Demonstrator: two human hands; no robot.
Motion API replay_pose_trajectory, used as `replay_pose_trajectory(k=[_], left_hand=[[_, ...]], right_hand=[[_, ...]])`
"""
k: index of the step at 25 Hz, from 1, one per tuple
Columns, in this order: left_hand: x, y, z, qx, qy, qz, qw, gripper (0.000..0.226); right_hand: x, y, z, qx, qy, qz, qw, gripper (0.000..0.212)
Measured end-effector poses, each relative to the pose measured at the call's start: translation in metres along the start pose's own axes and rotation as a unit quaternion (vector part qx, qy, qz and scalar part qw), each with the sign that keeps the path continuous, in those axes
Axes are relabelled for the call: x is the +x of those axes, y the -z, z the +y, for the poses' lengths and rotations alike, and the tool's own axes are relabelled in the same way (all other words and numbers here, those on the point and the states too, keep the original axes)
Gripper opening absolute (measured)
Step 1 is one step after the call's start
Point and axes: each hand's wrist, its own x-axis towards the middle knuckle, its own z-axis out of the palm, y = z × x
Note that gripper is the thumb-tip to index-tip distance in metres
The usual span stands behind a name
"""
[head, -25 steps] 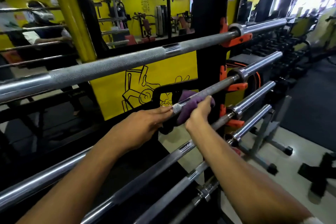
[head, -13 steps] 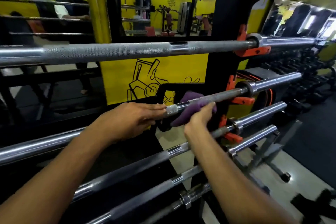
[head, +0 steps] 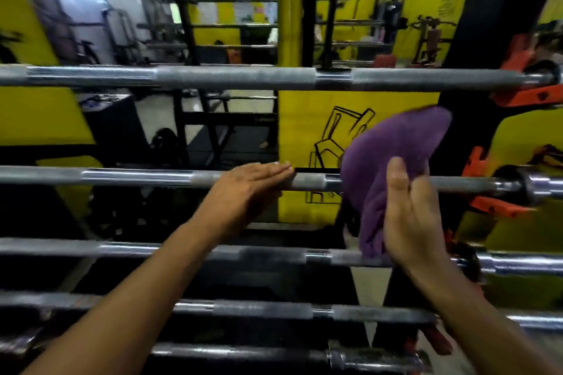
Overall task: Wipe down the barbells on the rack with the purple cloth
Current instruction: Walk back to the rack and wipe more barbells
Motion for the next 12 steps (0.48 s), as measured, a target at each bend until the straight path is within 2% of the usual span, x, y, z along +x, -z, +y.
replay_pose_trajectory(k=[1, 2, 4, 6, 8, 9, 10, 12], left_hand=[[-0.004, -0.002, 0.005, 0.013, 0.015, -0.011, 1.000, 0.053], [-0.007, -0.003, 0.010, 0.041, 0.019, -0.030, 0.999, 0.058], [-0.014, -0.002, 0.008, 0.089, 0.041, -0.057, 0.994, 0.062], [-0.030, 0.012, -0.012, 0.116, 0.153, -0.043, 0.981, 0.059], [-0.050, 0.030, -0.042, 0.135, 0.320, -0.020, 0.938, 0.062], [-0.058, 0.039, -0.057, 0.139, 0.389, -0.025, 0.910, 0.061], [-0.063, 0.046, -0.069, 0.141, 0.424, -0.028, 0.894, 0.060], [-0.062, 0.052, -0.073, 0.144, 0.440, -0.024, 0.886, 0.061]], right_hand=[[0.011, -0.003, 0.003, -0.080, 0.113, -0.024, 0.990, 0.058], [0.025, -0.012, 0.014, -0.174, 0.214, -0.058, 0.959, 0.059], [0.051, -0.032, 0.045, -0.328, 0.354, -0.134, 0.866, 0.055], [0.066, -0.048, 0.066, -0.438, 0.402, -0.217, 0.774, 0.054], [0.073, -0.054, 0.074, -0.494, 0.414, -0.273, 0.714, 0.065], [0.077, -0.054, 0.069, -0.494, 0.408, -0.300, 0.707, 0.073], [0.081, -0.056, 0.068, -0.474, 0.434, -0.308, 0.702, 0.078], [0.091, -0.056, 0.067, -0.450, 0.443, -0.330, 0.702, 0.077]])
